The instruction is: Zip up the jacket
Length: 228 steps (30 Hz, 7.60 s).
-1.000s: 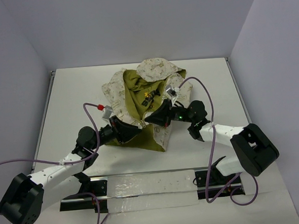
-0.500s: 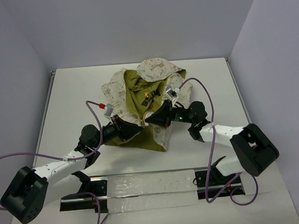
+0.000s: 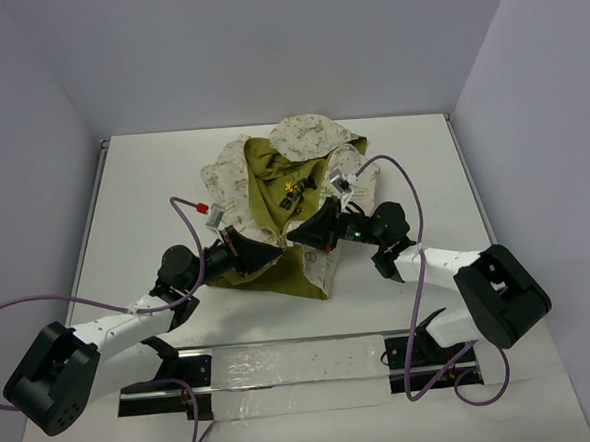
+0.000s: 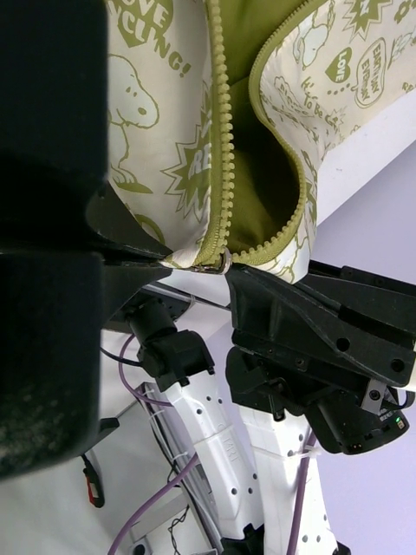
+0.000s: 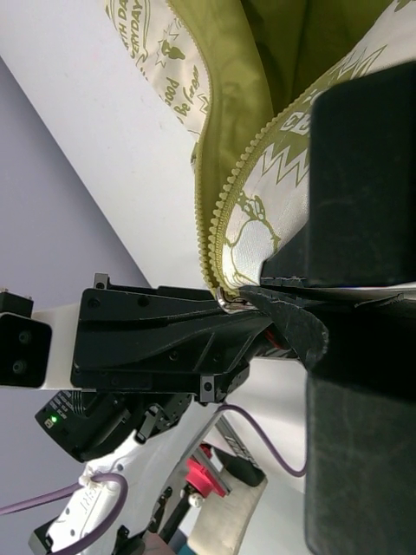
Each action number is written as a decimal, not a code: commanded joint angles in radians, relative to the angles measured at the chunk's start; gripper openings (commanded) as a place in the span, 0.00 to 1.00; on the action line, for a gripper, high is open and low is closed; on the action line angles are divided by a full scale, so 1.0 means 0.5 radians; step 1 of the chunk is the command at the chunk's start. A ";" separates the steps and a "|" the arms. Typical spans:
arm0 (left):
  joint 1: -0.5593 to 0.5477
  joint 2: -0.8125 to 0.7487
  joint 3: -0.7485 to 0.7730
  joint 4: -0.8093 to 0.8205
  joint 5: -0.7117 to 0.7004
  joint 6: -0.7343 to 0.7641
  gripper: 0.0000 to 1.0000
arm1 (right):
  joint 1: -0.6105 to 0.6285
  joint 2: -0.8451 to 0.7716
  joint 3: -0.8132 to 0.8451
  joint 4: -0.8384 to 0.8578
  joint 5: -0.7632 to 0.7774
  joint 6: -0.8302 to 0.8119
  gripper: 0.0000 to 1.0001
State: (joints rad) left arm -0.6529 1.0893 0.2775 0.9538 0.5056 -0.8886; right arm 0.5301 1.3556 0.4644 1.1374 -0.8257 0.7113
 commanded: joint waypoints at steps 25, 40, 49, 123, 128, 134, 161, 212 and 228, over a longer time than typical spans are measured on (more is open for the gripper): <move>-0.041 -0.049 0.467 -1.144 0.280 0.331 0.00 | 0.338 -0.901 0.320 -2.123 1.036 -1.552 0.39; -0.061 -0.235 0.120 -1.375 0.239 -0.169 0.00 | 1.029 -1.052 0.387 -2.391 1.632 -1.861 0.39; -0.118 -0.342 -0.111 -1.581 0.083 -0.259 0.00 | 0.897 -0.749 0.617 -2.662 2.109 -1.016 0.51; -0.219 -0.467 -0.202 -1.584 -0.158 -0.188 0.00 | 0.572 1.782 2.988 -3.046 2.299 -0.710 0.07; -0.219 -0.464 -0.194 -1.595 -0.161 -0.186 0.00 | 0.550 1.624 2.765 -2.899 2.380 -0.651 0.00; -0.225 -0.444 -0.190 -1.594 -0.147 -0.181 0.00 | 0.424 1.526 2.540 -2.803 2.333 -0.542 0.00; -0.279 -0.464 -0.203 -1.569 -0.140 -0.187 0.00 | 0.450 1.911 3.259 -2.878 2.250 -0.451 0.61; -0.299 -0.443 -0.201 -1.557 -0.145 -0.182 0.00 | 0.312 1.994 3.366 -2.811 2.158 -0.332 0.00; -0.307 -0.459 -0.207 -1.562 -0.158 -0.185 0.00 | 0.025 1.700 2.880 -2.477 1.657 -0.391 0.00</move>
State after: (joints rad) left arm -0.7979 0.8642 0.1761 0.1482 0.4217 -0.9871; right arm 0.5546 2.2528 1.9330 -0.1649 0.0614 0.5387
